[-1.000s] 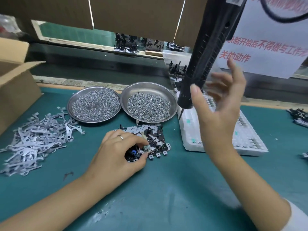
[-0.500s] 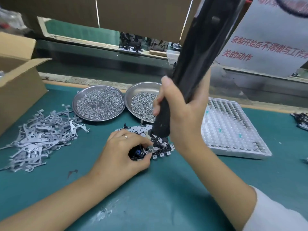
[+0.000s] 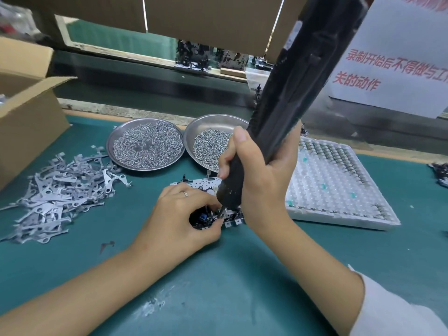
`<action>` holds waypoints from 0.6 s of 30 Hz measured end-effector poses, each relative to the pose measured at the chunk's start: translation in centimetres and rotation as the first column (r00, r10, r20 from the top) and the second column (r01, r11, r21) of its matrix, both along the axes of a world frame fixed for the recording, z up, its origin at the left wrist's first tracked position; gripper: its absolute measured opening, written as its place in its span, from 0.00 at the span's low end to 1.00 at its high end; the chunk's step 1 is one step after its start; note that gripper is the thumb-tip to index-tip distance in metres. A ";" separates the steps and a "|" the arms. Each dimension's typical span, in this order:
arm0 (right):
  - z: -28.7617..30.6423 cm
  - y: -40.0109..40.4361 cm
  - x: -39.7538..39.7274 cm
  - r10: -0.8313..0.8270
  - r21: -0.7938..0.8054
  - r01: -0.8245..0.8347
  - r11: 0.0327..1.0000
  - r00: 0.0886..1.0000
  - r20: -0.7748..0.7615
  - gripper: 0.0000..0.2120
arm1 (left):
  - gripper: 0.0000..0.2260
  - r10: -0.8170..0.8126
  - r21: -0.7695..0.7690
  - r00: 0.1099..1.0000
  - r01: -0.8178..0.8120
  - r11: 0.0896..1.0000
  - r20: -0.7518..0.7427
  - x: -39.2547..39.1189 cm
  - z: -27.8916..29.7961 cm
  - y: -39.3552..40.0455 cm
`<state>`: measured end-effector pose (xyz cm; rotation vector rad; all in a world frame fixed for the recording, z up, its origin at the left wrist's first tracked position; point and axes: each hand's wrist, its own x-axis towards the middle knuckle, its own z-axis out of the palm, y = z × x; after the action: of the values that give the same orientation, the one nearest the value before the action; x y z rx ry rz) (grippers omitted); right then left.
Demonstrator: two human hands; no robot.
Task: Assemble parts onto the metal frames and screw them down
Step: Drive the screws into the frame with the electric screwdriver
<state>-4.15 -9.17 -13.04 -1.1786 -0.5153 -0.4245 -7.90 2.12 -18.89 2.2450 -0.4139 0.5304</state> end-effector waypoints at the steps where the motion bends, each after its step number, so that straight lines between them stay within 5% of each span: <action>1: 0.0 0.0 0.0 0.002 0.000 -0.002 1.000 1.000 -0.002 0.12 | 0.07 0.004 0.000 1.000 -0.004 1.000 0.001 0.0 0.0 0.0; 18: -0.2 0.1 0.0 0.007 -0.012 -0.007 1.000 1.000 0.003 0.12 | 0.07 0.015 -0.018 1.000 -0.015 1.000 -0.003 -0.1 0.1 -0.1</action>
<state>-4.17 -9.06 -13.27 -1.1879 -0.5253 -0.4178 -8.00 2.00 -18.83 2.2328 -0.3900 0.5363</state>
